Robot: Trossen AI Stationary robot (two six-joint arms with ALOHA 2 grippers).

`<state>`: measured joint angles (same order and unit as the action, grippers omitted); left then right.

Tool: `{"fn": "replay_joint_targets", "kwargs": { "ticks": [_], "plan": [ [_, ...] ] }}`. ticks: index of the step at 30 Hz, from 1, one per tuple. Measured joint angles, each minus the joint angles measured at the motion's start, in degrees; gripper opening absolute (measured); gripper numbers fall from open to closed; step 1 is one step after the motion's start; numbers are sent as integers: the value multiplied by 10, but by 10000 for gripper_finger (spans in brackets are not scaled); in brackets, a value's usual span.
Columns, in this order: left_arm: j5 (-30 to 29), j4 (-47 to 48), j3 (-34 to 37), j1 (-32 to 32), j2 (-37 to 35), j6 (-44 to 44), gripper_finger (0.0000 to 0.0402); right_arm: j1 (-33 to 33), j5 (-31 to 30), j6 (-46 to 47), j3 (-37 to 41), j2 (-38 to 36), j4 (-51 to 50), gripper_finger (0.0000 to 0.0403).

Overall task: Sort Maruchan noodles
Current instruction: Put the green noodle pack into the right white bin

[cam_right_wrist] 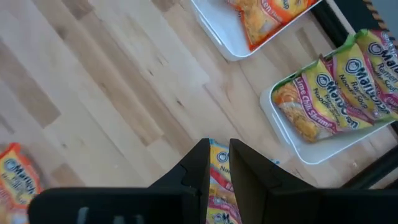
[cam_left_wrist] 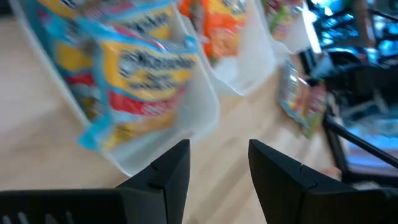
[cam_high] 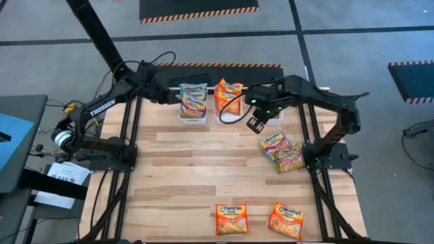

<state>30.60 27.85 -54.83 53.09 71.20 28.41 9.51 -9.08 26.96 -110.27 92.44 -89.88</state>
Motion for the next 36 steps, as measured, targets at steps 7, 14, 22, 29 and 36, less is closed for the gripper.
{"fn": "replay_joint_targets", "kwargs": {
  "ticks": [7,14,22,29,36],
  "plan": [
    [94,-5,0,-5,0,14,148,-7,8,-13,1,-44,-2,89],
    [108,-4,0,-46,0,-18,148,-26,23,-61,1,-64,-1,136],
    [106,-15,0,-127,0,-38,148,-27,68,-57,93,-112,0,198],
    [78,-18,0,-173,0,-42,148,-26,105,-50,261,-208,-2,207],
    [21,-19,0,-181,0,-26,148,-26,151,-50,381,-254,-2,206]
  ]
}}
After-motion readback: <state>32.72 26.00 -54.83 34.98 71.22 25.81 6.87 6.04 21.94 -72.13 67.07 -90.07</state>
